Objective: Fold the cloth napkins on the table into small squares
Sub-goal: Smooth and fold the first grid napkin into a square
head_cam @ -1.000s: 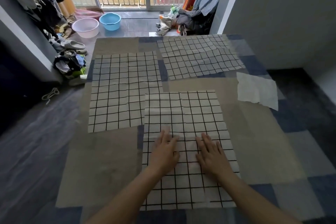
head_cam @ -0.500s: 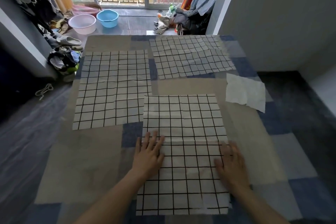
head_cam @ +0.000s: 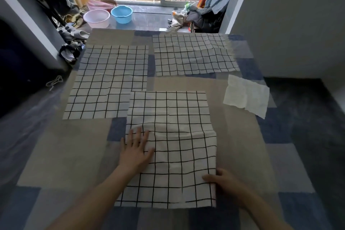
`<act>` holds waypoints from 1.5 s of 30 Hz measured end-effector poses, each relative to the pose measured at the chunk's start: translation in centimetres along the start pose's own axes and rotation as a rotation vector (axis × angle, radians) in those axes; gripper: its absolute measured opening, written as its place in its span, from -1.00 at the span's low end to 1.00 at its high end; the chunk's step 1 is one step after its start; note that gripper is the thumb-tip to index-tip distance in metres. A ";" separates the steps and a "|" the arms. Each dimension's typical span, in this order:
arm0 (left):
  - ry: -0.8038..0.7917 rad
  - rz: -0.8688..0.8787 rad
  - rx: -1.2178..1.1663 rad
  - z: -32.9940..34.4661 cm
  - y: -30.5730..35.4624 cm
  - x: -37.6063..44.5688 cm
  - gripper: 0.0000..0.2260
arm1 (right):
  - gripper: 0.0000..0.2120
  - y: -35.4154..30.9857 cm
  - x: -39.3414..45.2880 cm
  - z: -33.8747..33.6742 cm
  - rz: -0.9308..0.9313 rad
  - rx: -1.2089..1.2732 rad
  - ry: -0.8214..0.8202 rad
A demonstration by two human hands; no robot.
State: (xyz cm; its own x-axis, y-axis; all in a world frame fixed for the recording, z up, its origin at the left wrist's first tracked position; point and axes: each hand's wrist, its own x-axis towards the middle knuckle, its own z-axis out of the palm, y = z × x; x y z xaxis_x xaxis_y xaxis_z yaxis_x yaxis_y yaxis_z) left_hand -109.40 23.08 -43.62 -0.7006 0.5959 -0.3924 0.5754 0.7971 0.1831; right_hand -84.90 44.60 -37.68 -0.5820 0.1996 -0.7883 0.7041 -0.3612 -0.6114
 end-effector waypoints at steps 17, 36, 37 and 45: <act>0.042 0.150 0.156 0.0 7.4 -7.9 -0.46 | -0.76 -2.7 1.7 -14.6 -0.067 -0.395 0.547; 0.215 0.378 0.116 3.7 3.6 -1.1 -0.51 | -0.35 5.3 3.8 4.8 -0.334 -1.063 0.858; 0.241 0.341 0.087 4.0 3.9 -2.1 -0.50 | -0.32 5.8 4.0 4.0 -0.231 -1.020 0.886; 0.258 0.036 -0.069 7.7 9.5 -8.5 -0.42 | -0.32 4.2 4.0 -4.3 -0.320 -1.209 0.730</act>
State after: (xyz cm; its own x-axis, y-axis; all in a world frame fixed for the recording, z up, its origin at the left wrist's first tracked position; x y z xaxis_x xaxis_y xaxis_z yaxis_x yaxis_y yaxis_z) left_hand -94.80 24.84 -45.47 -0.7694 0.6224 -0.1437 0.5781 0.7741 0.2578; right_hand -82.51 47.76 -43.73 -0.7042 0.6673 -0.2426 0.7073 0.6892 -0.1574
